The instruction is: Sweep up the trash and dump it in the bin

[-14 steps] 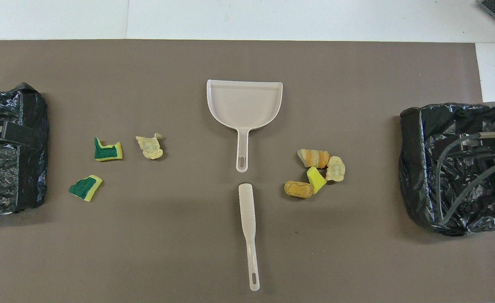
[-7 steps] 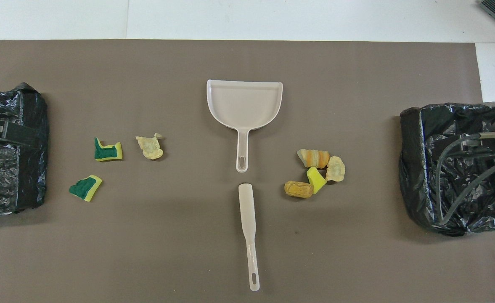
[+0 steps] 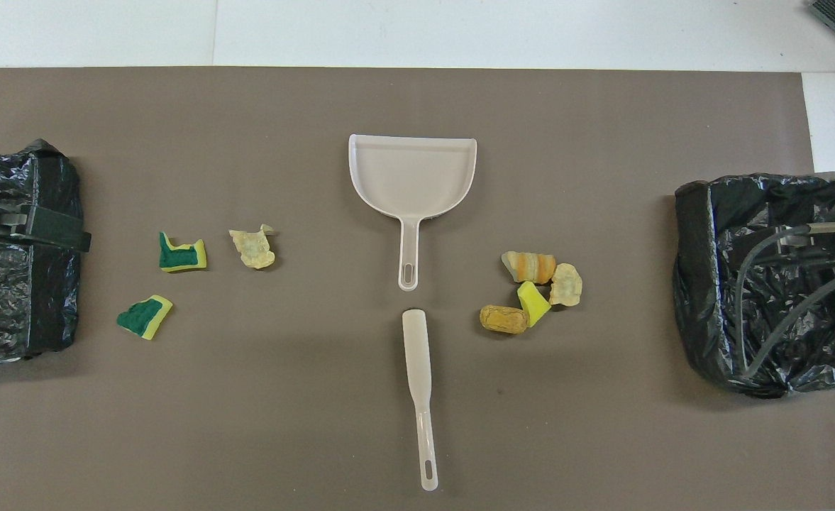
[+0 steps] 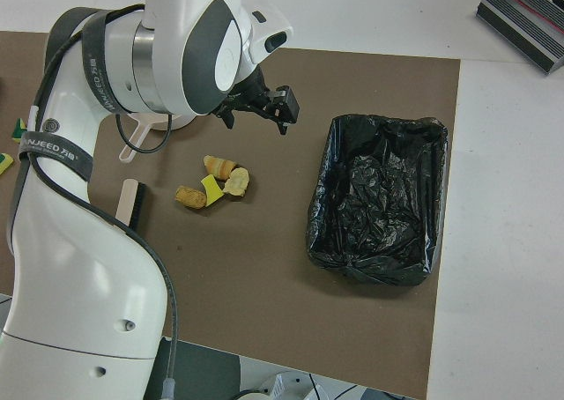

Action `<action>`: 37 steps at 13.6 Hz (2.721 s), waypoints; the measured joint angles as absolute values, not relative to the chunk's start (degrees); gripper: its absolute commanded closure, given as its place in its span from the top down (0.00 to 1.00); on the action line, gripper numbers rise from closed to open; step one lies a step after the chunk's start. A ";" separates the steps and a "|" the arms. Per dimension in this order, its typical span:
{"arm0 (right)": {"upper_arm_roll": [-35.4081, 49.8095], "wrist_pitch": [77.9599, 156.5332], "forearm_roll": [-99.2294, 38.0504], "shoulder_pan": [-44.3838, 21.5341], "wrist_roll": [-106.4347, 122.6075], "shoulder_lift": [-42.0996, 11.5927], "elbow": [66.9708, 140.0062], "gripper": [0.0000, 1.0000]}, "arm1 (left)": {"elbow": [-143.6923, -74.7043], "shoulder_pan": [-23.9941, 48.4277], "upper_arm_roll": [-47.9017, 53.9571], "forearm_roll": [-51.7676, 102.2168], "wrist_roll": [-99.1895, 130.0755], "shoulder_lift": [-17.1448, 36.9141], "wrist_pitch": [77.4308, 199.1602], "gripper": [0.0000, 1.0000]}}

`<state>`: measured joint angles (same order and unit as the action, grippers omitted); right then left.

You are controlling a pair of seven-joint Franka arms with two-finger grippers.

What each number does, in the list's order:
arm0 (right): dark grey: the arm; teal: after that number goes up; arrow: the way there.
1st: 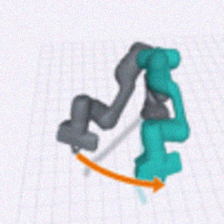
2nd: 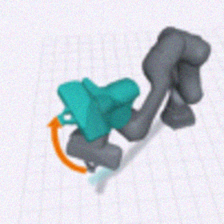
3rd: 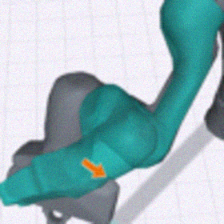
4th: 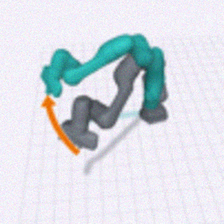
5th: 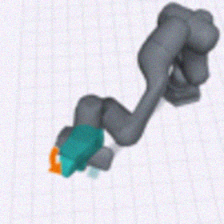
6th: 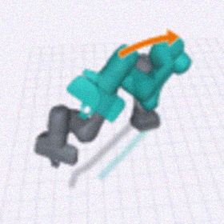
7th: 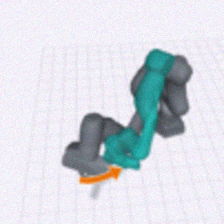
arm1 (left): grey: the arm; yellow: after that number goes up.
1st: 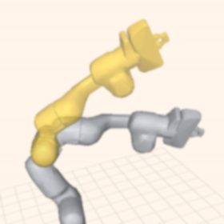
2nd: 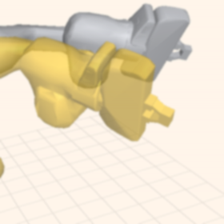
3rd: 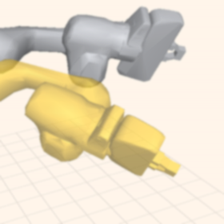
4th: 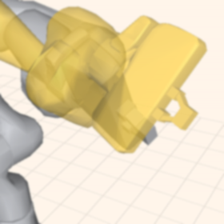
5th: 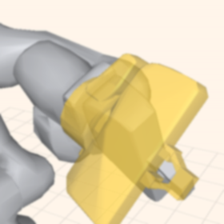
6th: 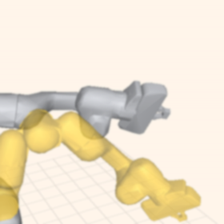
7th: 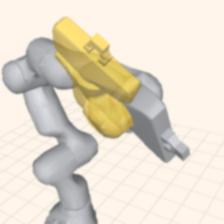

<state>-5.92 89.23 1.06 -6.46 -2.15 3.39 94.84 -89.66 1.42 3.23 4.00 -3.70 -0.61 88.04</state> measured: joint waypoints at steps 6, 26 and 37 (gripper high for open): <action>-5.92 89.23 1.06 -6.46 -2.16 3.39 94.84 1.00 | -97.86 7.49 3.94 8.15 -3.63 -4.05 91.74 1.00; -4.85 104.92 -0.04 -11.06 -6.74 -4.91 98.11 1.00 | -130.28 46.53 4.96 8.24 32.90 -3.38 132.02 1.00; -4.03 108.43 -7.95 -24.57 -28.90 -20.53 87.24 1.00 | -132.38 51.72 5.03 8.16 40.92 -0.81 134.52 0.54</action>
